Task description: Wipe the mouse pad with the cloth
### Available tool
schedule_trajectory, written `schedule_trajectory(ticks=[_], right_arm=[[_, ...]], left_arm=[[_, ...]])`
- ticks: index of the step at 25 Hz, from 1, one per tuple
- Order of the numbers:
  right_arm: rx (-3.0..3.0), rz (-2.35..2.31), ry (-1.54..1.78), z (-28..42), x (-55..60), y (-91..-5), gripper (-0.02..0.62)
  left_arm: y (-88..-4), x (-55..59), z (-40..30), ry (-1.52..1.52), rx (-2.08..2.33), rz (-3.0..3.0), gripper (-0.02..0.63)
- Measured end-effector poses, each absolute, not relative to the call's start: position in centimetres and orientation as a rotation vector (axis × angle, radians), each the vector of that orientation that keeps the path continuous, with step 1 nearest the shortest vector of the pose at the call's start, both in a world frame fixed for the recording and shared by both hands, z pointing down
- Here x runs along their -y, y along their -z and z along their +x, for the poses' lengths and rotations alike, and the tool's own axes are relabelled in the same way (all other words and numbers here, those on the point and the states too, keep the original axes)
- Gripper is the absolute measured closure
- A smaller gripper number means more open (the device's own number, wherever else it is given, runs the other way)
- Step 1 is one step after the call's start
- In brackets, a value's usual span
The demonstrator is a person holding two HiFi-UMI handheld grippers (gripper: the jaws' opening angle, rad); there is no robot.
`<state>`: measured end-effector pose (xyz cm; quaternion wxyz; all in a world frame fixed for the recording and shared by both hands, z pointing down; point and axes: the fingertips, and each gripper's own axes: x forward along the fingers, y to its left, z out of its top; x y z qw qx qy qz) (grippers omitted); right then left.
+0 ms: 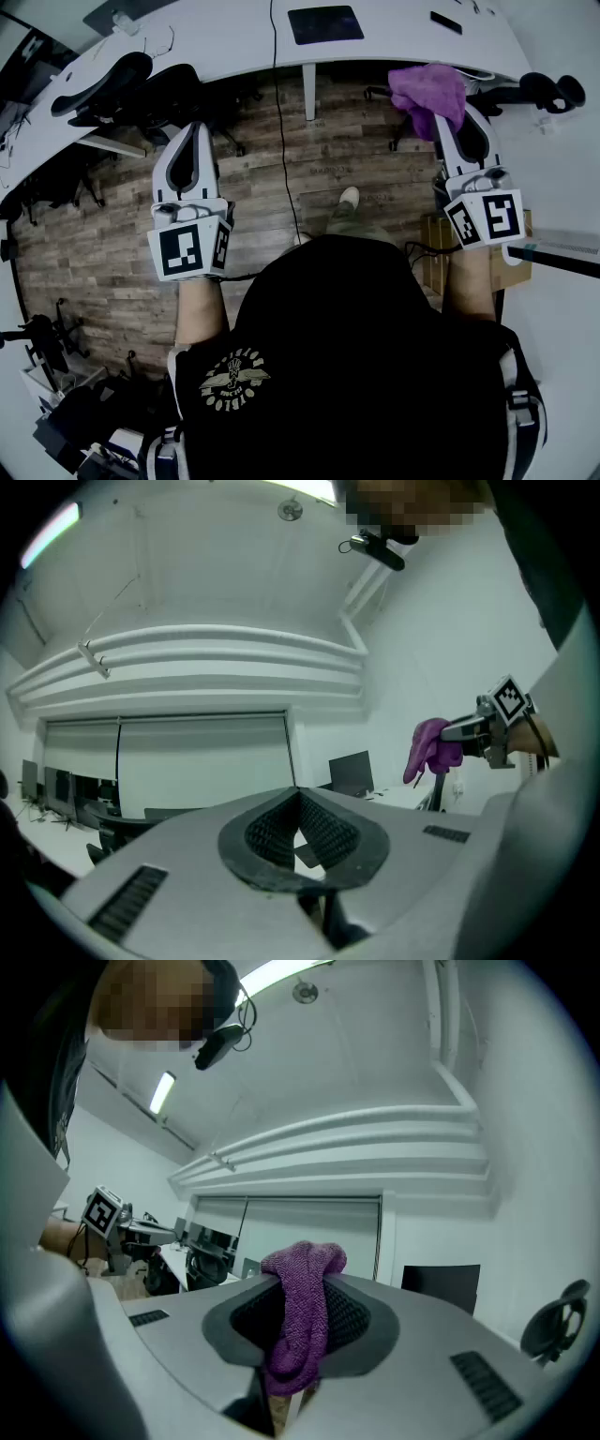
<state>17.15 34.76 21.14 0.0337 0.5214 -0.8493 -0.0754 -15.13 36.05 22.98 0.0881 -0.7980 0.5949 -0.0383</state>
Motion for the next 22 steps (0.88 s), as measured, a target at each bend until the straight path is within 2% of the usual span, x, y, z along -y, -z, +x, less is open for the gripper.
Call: schedule_trajectory(ticks=[12,22], right_arm=[[2.606,1.608,0.184,16.0,-35.1,-22.3,0.505],[2.606,1.585,0.092,16.4,-30.2,-24.6,0.505]], left_arm=[[-24.5,-35.5,-16.9,0.113,-1.814,-2.402,0.604],[-26.2,-31.2,-16.3,0.166,-1.831,-2.423,0.604]])
